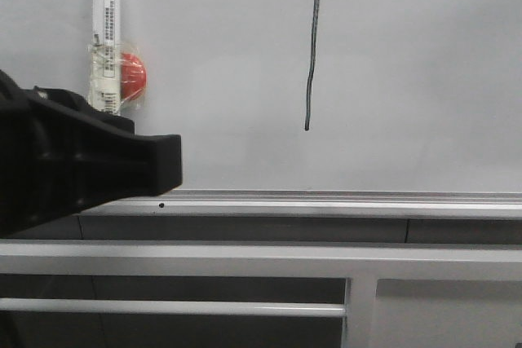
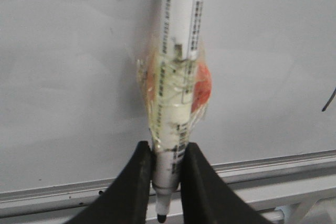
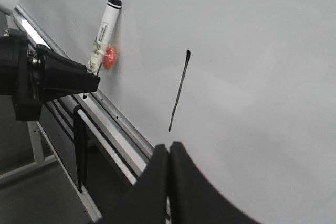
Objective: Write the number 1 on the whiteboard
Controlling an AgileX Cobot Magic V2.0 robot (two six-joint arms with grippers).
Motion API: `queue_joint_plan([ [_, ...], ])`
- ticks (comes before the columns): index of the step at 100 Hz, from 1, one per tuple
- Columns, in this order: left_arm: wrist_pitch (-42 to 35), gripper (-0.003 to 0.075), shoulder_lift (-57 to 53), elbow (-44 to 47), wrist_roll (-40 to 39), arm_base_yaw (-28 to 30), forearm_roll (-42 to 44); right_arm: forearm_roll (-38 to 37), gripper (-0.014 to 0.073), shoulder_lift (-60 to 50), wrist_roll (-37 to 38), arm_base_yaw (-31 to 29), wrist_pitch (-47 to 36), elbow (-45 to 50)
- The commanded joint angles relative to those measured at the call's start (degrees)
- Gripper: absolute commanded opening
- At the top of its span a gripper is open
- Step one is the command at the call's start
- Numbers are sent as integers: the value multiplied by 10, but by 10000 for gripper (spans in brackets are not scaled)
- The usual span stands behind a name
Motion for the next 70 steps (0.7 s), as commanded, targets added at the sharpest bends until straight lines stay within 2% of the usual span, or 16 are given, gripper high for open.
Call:
queue_joint_plan([
  [1, 58, -20, -4, -19, -13, 7, 29, -8, -63, 4, -8, 0, -45, -15],
  [70, 25, -20, 2, -24, -16, 43, 29, -18, -63, 4, -8, 0, -45, -15],
])
